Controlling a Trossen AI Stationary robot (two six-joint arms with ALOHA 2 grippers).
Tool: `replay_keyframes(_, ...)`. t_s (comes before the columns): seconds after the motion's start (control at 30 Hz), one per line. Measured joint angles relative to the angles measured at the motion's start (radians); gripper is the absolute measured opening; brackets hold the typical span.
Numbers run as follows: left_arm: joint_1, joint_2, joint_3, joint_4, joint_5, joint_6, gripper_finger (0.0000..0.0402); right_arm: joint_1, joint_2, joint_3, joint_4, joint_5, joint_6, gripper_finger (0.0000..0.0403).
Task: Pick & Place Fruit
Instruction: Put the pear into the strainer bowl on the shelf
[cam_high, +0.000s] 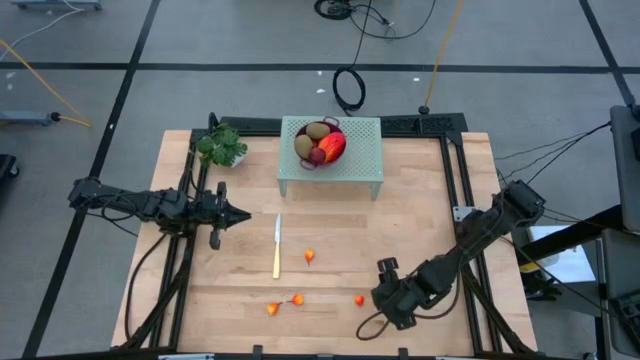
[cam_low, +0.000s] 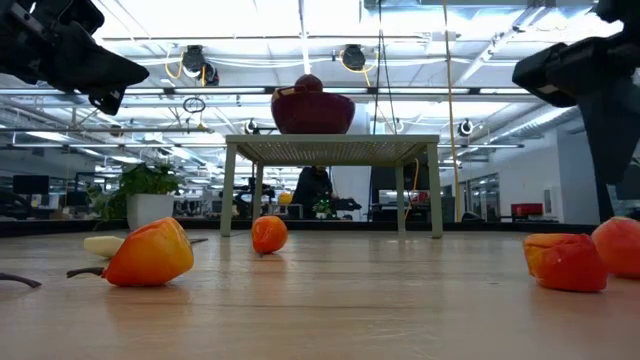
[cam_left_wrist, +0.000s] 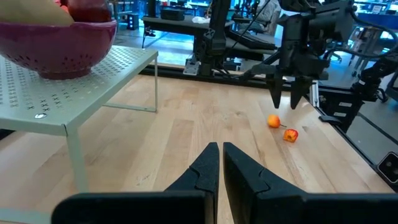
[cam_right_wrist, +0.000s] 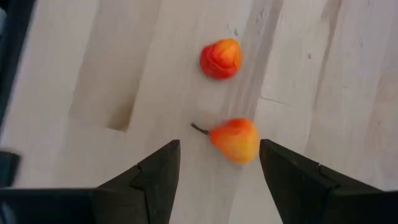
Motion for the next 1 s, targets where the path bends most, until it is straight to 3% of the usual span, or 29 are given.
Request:
replay_keyframes(0.53,0.0,0.0,0.0,0.006,0.0,-0.014,0.0021,-0.004,0.0,-0.002,-0.041,0.0,-0.254,0.0212)
replay_keyframes(0.67,0.0,0.0,0.0,0.007,-0.001,-0.029,0.0021,-0.003,0.001,-0.002,-0.04,-0.052,-0.307,0.0212)
replay_keyframes(1.0,0.0,0.0,0.0,0.008,-0.035,-0.048,0.0021,0.01,0.006,-0.053,0.01,-0.051,-0.275,0.0212)
